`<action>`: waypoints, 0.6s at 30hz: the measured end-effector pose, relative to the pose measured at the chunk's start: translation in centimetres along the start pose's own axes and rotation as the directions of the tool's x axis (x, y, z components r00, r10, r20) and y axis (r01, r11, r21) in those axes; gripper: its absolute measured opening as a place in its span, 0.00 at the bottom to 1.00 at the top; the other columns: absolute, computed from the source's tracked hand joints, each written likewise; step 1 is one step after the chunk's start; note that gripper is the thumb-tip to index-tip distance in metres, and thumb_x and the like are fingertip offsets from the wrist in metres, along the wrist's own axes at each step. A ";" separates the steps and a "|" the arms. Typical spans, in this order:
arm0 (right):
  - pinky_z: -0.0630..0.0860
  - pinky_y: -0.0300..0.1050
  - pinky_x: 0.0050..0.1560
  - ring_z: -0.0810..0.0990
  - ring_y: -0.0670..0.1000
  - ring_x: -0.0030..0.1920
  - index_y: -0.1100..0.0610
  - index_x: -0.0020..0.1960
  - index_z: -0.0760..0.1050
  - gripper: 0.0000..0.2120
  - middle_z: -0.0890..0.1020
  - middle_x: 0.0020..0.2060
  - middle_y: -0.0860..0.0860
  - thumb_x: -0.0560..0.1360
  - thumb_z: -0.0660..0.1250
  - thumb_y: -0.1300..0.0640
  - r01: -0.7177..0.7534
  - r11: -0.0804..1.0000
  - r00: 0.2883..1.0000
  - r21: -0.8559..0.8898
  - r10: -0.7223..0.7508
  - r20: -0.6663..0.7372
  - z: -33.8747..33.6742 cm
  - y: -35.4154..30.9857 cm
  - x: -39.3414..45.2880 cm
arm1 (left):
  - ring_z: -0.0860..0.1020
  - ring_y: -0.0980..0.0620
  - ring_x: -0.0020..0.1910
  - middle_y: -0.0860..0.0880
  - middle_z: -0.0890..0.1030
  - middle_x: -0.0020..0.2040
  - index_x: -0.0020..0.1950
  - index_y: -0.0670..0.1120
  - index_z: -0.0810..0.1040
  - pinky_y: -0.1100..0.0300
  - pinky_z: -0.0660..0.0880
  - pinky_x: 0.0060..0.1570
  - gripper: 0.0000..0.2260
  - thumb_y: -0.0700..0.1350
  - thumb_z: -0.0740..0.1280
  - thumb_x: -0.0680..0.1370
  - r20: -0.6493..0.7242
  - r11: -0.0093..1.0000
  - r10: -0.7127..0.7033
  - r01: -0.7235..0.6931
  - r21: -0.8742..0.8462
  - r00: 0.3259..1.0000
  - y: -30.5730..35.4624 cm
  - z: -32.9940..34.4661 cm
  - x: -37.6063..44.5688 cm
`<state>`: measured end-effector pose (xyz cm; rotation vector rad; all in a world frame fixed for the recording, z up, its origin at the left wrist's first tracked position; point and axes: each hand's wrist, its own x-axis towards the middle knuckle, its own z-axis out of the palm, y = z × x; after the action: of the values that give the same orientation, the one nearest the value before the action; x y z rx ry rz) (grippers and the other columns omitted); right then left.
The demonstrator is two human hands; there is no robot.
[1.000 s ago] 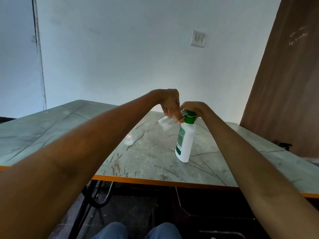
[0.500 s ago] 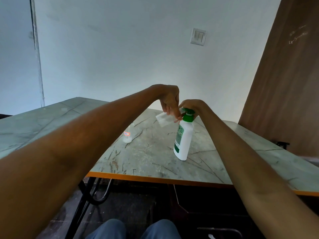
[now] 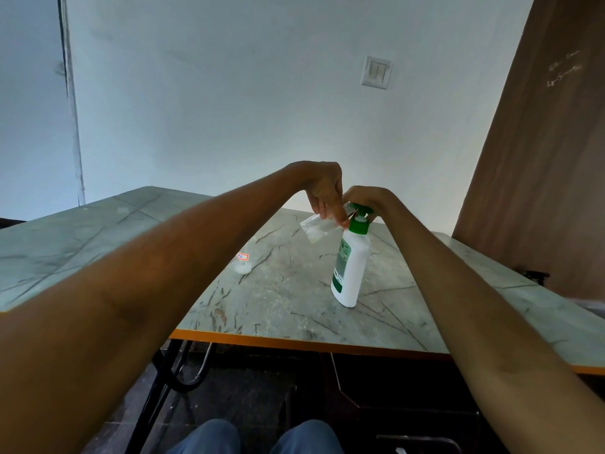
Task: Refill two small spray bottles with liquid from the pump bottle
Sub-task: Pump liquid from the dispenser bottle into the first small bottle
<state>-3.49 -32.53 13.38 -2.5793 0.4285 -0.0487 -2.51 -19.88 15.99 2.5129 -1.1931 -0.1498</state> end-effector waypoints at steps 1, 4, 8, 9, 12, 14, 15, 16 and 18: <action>0.74 0.50 0.52 0.75 0.58 0.52 0.66 0.64 0.69 0.18 0.74 0.62 0.64 0.76 0.65 0.61 -0.008 1.000 1.000 -0.010 0.009 0.010 0.2 0.0 0.0 | 0.81 0.52 0.37 0.48 0.82 0.36 0.52 0.38 0.81 0.63 0.79 0.41 0.19 0.48 0.77 0.67 0.002 1.000 -0.001 0.001 0.004 1.000 -0.1 0.1 0.0; 0.75 0.53 0.60 0.76 0.60 0.58 0.66 0.65 0.68 0.22 0.73 0.62 0.63 0.74 0.68 0.60 -0.041 0.999 0.997 -0.025 0.043 0.057 0.6 0.2 -0.1 | 0.81 0.52 0.37 0.46 0.82 0.38 0.52 0.37 0.81 0.62 0.79 0.42 0.20 0.48 0.77 0.66 0.009 1.000 -0.006 0.006 0.010 1.000 -0.3 0.4 0.2; 0.73 0.57 0.63 0.74 0.63 0.61 0.66 0.64 0.69 0.20 0.73 0.62 0.64 0.75 0.67 0.60 -0.011 0.999 0.999 -0.032 0.012 0.033 0.4 0.3 -0.2 | 0.81 0.52 0.37 0.48 0.82 0.37 0.51 0.39 0.82 0.62 0.79 0.43 0.19 0.48 0.77 0.66 0.001 1.000 -0.001 0.001 0.003 1.000 -0.3 0.4 0.1; 0.73 0.56 0.62 0.74 0.62 0.61 0.66 0.64 0.69 0.20 0.73 0.62 0.64 0.75 0.67 0.61 -0.004 0.999 0.999 -0.032 0.005 0.034 0.2 0.1 -0.3 | 0.81 0.53 0.37 0.48 0.82 0.37 0.51 0.39 0.82 0.62 0.79 0.43 0.18 0.48 0.77 0.66 -0.006 1.000 0.002 -0.002 0.008 1.000 -0.2 0.4 0.0; 0.74 0.53 0.56 0.75 0.60 0.57 0.66 0.63 0.69 0.18 0.73 0.63 0.64 0.76 0.65 0.62 0.007 1.000 0.999 -0.014 -0.006 0.032 -0.2 -0.1 -0.2 | 0.81 0.58 0.31 0.49 0.82 0.36 0.49 0.40 0.82 0.63 0.79 0.42 0.17 0.50 0.77 0.66 -0.023 0.999 0.007 -0.006 0.041 1.000 -0.1 0.0 0.1; 0.74 0.52 0.54 0.75 0.60 0.57 0.66 0.64 0.68 0.18 0.73 0.63 0.64 0.76 0.65 0.62 0.003 1.000 1.000 -0.027 -0.002 0.022 -0.2 -0.3 -0.2 | 0.80 0.58 0.31 0.49 0.83 0.37 0.48 0.40 0.82 0.63 0.79 0.42 0.17 0.49 0.77 0.66 -0.016 0.999 0.005 -0.004 0.044 1.000 0.0 -0.1 0.1; 0.74 0.52 0.55 0.75 0.60 0.58 0.65 0.64 0.68 0.18 0.73 0.63 0.64 0.76 0.65 0.62 -0.001 1.000 1.000 -0.023 0.002 0.017 -0.3 -0.2 -0.1 | 0.81 0.56 0.33 0.49 0.82 0.36 0.49 0.40 0.82 0.63 0.79 0.43 0.17 0.49 0.76 0.67 -0.013 0.999 0.004 -0.004 0.034 1.000 0.0 0.0 0.0; 0.74 0.51 0.55 0.75 0.60 0.57 0.66 0.64 0.69 0.18 0.73 0.62 0.63 0.76 0.65 0.62 0.002 1.000 1.000 -0.016 -0.001 0.013 -0.3 -0.2 0.0 | 0.81 0.54 0.35 0.49 0.82 0.37 0.50 0.39 0.82 0.62 0.79 0.45 0.17 0.48 0.76 0.67 -0.012 1.000 0.003 -0.003 0.016 1.000 0.0 0.1 0.0; 0.75 0.50 0.52 0.75 0.58 0.53 0.66 0.63 0.70 0.17 0.74 0.61 0.63 0.75 0.65 0.63 0.007 1.000 1.000 -0.017 -0.006 0.022 -0.1 -0.1 0.2 | 0.81 0.50 0.40 0.46 0.82 0.40 0.52 0.38 0.81 0.59 0.79 0.49 0.18 0.48 0.75 0.68 -0.017 1.000 0.001 -0.001 -0.020 1.000 -0.2 0.4 -0.1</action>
<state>-3.30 -32.54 13.53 -2.5951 0.4138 -0.0186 -2.51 -19.75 15.57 2.4915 -1.1802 -0.1388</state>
